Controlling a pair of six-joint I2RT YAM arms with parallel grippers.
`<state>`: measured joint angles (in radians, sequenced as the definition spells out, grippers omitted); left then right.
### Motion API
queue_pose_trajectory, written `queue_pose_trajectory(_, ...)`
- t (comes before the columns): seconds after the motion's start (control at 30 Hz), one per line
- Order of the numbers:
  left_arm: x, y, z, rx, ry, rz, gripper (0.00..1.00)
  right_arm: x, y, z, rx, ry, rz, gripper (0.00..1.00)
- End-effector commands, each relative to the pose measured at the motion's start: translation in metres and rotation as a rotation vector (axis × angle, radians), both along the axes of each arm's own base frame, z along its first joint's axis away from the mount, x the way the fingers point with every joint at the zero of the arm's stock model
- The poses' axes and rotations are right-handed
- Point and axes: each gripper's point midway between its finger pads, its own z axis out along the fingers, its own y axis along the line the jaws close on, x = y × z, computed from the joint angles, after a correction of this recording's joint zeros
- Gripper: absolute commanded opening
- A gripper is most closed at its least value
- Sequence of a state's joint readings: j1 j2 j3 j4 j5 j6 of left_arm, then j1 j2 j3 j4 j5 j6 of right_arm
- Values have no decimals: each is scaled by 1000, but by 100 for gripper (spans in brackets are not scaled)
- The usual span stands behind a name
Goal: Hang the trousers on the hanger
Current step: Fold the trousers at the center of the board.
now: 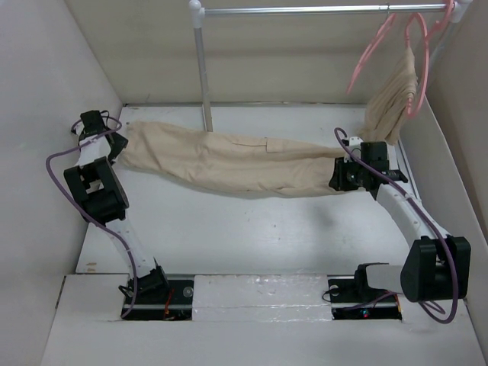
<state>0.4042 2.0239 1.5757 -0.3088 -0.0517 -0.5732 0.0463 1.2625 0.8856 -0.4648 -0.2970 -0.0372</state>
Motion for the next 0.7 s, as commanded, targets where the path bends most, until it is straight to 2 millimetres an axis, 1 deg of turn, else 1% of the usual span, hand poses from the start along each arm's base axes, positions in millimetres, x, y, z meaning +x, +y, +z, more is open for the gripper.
queue_pose_trajectory(0.0,7,-5,28,8,-87,-40,60,8,3,15,14,-51,28,35)
queue_pose_trajectory(0.07,-3,-10,31,3,-89,-33,59,7,6,16,16,-55,39,36)
queue_pose_trajectory(0.1,-8,-12,30,-1,-91,-29,56,7,6,15,15,-54,40,36)
queue_pose_trajectory(0.13,-25,-25,25,-24,-82,-13,47,6,6,14,16,-54,41,37)
queue_pose_trajectory(0.17,-29,-26,28,-16,-109,-3,45,6,6,13,17,-53,40,38)
queue_pose_trajectory(0.2,-32,-39,26,-17,-113,-16,45,6,7,13,19,-55,44,39)
queue_pose_trajectory(0.23,-46,-49,20,-27,-100,-18,45,7,8,13,22,-57,46,39)
queue_pose_trajectory(0.3,-49,-62,13,-43,-100,-42,48,7,9,11,25,-55,53,40)
queue_pose_trajectory(0.33,-51,-70,2,-83,-90,-66,52,7,9,11,24,-54,57,40)
queue_pose_trajectory(0.4,-46,-78,-6,-127,-93,-86,56,8,10,13,23,-57,65,42)
queue_pose_trajectory(0.43,-42,-79,-13,-148,-82,-91,58,7,9,11,20,-46,68,43)
queue_pose_trajectory(0.47,-37,-80,-16,-159,-89,-94,60,7,9,12,17,-45,71,45)
queue_pose_trajectory(0.5,-32,-85,-22,-193,-94,-109,64,6,9,13,14,-46,74,48)
queue_pose_trajectory(0.53,-27,-86,-21,-202,-106,-118,64,5,10,12,19,-44,75,48)
queue_pose_trajectory(0.57,-24,-86,-23,-209,-104,-118,65,5,3,13,23,-45,55,51)
queue_pose_trajectory(0.6,-22,-86,-26,-219,-98,-113,64,2,-1,9,35,-33,30,52)
queue_pose_trajectory(0.63,-20,-85,-31,-224,-87,-112,63,0,-6,7,44,-24,-3,55)
queue_pose_trajectory(0.67,-20,-86,-35,-230,-81,-109,61,-3,-13,2,56,-8,-41,61)
